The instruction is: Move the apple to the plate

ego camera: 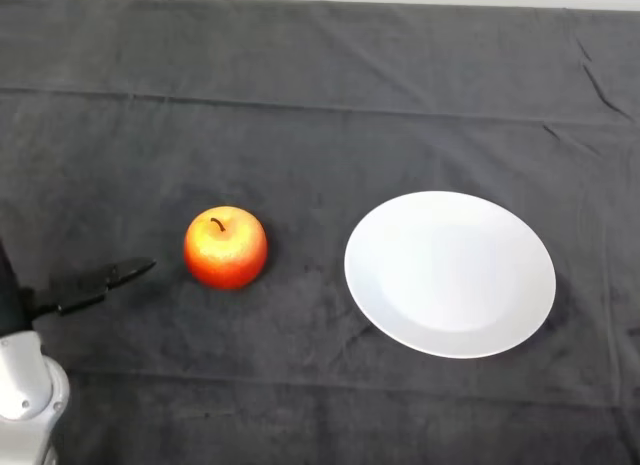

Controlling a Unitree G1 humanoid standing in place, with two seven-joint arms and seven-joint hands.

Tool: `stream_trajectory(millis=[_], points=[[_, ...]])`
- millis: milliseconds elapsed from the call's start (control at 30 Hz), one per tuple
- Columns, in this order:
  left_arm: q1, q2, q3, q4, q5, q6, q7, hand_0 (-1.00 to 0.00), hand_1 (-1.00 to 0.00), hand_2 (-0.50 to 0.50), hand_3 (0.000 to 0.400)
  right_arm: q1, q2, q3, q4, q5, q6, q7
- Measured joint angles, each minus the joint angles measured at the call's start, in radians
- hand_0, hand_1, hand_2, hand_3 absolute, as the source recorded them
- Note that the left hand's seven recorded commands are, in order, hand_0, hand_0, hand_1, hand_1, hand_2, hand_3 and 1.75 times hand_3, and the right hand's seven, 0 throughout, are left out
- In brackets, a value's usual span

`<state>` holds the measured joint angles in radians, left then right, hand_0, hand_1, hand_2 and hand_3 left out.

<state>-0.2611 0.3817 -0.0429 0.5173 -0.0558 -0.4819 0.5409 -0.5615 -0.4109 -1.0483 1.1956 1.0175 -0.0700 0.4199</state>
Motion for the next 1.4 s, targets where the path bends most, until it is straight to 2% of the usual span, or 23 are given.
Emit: stream_trajectory(millis=[367,667,833,1067,1400], points=[[-0.017,-0.002,-0.075,-0.006,0.043,0.064,-0.051,0.0,0.0,0.0,0.0,0.0,0.0,0.0001,0.0,0.0,0.0,-0.0002],[-0.095,-0.012,-0.118,-0.002,0.09,0.086,-0.086,0.0,0.0,0.0,0.0,0.0,0.0,0.0003,0.0,0.0,0.0,-0.0009],[-0.151,-0.017,-0.147,0.068,0.109,0.084,-0.115,0.0,0.0,0.0,0.0,0.0,0.0,0.0005,0.0,0.0,0.0,-0.0015],[-0.166,-0.036,-0.152,0.151,0.122,0.082,-0.137,0.0,0.0,0.0,0.0,0.0,0.0,0.0007,0.0,0.0,0.0,-0.0022],[-0.253,-0.078,-0.189,0.285,0.141,0.065,-0.158,0.0,0.0,0.0,0.0,0.0,0.0,0.0006,0.0,0.0,0.0,-0.0026]])
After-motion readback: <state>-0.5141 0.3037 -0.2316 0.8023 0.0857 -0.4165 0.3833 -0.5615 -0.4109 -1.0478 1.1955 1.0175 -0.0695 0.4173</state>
